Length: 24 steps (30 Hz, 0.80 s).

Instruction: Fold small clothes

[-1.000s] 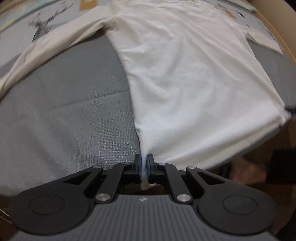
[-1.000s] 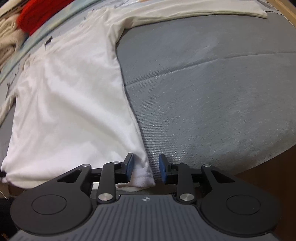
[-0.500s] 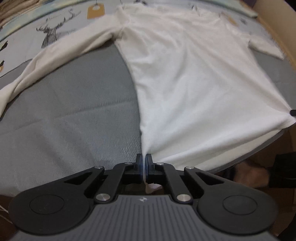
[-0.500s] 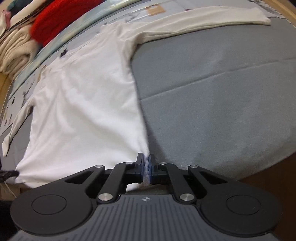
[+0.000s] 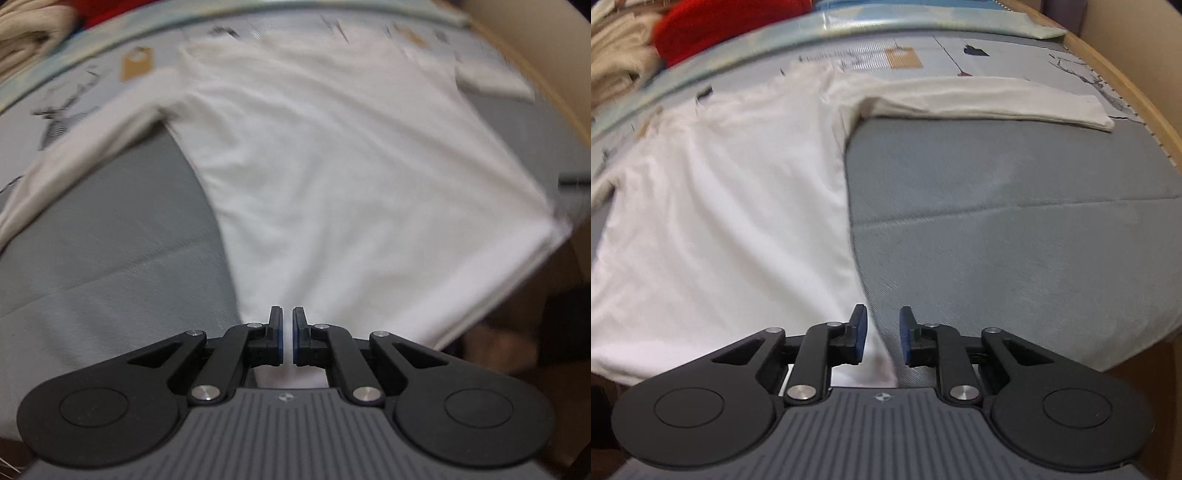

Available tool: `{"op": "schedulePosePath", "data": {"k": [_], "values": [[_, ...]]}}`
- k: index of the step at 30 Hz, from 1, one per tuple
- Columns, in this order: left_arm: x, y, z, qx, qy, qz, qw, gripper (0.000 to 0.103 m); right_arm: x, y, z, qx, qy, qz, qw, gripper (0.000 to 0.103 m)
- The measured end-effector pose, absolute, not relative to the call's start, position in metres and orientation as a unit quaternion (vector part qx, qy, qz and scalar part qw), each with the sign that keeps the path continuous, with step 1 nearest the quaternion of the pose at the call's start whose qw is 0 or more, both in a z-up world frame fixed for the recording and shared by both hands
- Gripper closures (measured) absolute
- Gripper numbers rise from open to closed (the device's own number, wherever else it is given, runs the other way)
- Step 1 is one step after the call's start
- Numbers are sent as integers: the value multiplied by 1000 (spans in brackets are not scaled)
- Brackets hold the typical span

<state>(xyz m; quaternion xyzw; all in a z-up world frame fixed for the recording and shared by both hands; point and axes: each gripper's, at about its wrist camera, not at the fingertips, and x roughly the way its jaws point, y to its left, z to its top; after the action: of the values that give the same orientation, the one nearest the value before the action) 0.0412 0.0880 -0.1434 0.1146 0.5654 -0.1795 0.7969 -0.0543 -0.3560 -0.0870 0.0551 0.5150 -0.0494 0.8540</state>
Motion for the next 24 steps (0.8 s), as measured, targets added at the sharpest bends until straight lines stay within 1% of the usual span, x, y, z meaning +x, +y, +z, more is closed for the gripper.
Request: {"op": "schedulePosePath", "data": {"k": [2,4,7,8,9,10,11,12,13,15,17,18,19,20,21,22,23,24], "values": [[43,85,-171,154,599,-158,770,98,-51,-354,-89,78,512,-29,855,77],[44,86,-174,156,605,-150,767,98,-46,-347,-104,79,537,-9,840,63],[44,86,-158,139,580,-150,788,95,-46,-337,-130,28,595,-13,803,65],[43,85,-154,134,572,-158,794,95,-48,-334,-130,18,591,-11,806,65],[42,84,-153,129,570,-164,795,91,-47,-332,-127,19,583,-6,812,65],[44,80,-157,132,578,-162,788,83,-47,-333,-123,24,574,0,818,64],[47,80,-166,146,594,-153,776,81,-46,-333,-123,24,574,-4,818,64],[47,79,-175,164,607,-144,764,81,-46,-334,-127,17,584,-15,812,64],[46,77,-175,174,600,-145,767,80,-46,-334,-130,6,592,-24,806,63],[48,77,-162,161,586,-142,781,79,-46,-333,-127,1,585,-34,810,63],[45,80,-138,134,546,-138,815,75,-46,-335,-113,18,552,-32,833,63],[45,83,-126,123,526,-131,832,70,-45,-335,-104,23,532,-33,846,63],[47,86,-114,110,501,-121,850,63,-45,-334,-93,28,504,-35,863,63],[49,89,-103,98,480,-111,865,59,-45,-336,-82,34,476,-38,878,63],[52,93,-90,84,457,-100,880,52,-45,-335,-72,39,451,-43,891,62],[57,93,-78,73,439,-94,890,48,-44,-335,-61,46,424,-47,903,60],[59,95,-65,64,418,-92,901,47,-42,-335,-50,52,397,-50,915,58],[64,97,-51,59,397,-95,911,43,-40,-334,-38,58,370,-51,926,54]]}}
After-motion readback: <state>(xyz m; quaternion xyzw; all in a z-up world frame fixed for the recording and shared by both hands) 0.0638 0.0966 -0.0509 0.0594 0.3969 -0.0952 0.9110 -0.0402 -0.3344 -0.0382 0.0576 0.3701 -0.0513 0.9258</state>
